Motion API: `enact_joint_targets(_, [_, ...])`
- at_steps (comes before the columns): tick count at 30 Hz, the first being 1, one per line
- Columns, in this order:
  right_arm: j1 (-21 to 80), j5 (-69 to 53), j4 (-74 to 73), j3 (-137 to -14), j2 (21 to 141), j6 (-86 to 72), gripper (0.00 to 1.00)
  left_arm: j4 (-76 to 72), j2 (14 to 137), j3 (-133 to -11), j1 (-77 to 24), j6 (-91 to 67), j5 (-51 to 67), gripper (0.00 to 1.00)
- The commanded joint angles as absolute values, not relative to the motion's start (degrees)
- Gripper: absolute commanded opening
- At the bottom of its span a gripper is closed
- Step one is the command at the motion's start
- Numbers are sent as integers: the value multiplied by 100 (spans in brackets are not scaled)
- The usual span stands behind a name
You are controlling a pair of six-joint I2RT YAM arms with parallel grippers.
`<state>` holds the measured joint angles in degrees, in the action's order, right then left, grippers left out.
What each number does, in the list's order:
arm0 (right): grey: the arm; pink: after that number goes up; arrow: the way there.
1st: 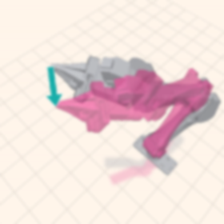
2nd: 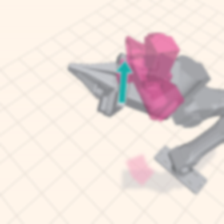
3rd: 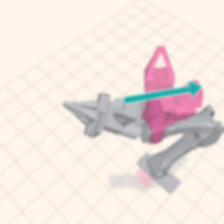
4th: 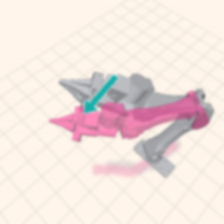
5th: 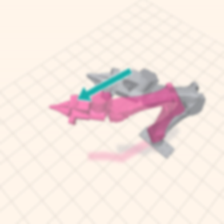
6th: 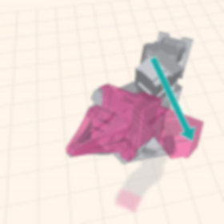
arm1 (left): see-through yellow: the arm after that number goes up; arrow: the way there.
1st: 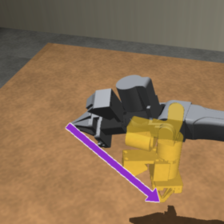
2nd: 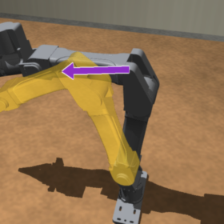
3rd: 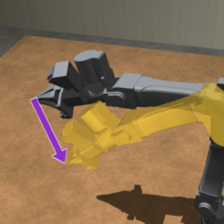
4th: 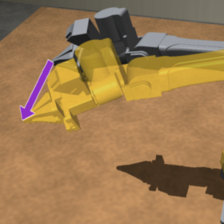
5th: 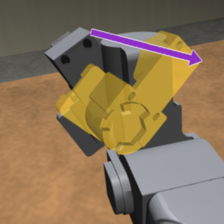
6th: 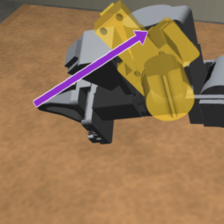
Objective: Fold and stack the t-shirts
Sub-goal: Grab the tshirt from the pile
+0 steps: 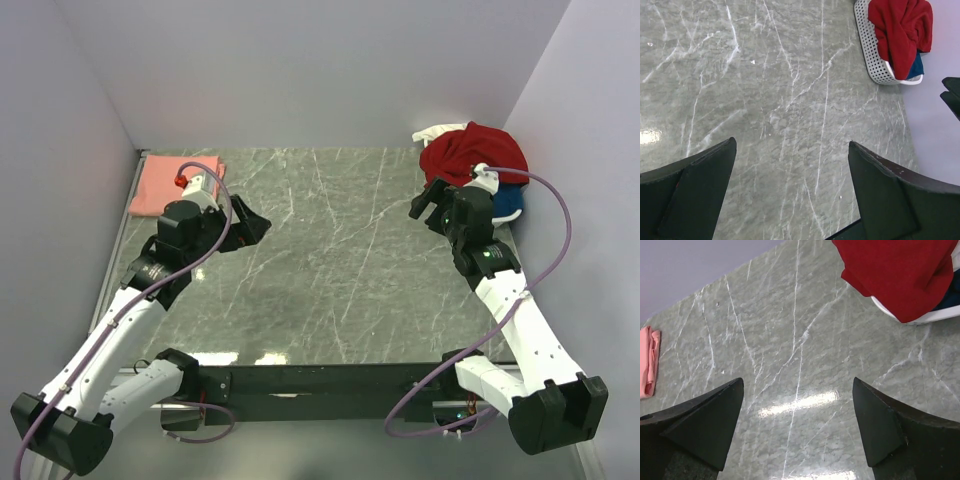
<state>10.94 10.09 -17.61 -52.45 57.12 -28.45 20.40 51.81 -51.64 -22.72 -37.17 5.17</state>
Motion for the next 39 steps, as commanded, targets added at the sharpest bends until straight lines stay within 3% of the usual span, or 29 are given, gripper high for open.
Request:
enact_joint_targets(1, [1090, 1142, -1678, -5273, 5634, -2804, 95, 1819, 4984, -5151, -2259, -3718, 607, 99])
enact_joint_targets(18, [1090, 1598, -1767, -5361, 5950, -2707, 95, 1775, 4983, -5089, -2259, -3779, 545, 99])
enact_joint_targets(29, [-218, 2082, -2038, -7353, 8559, -2698, 95, 1916, 5124, -5229, -2259, -3709, 642, 99])
enact_joint_targets(39, [-299, 2206, -2303, -8630, 10563, -2593, 94, 2065, 5273, -5484, -2259, -3568, 615, 99])
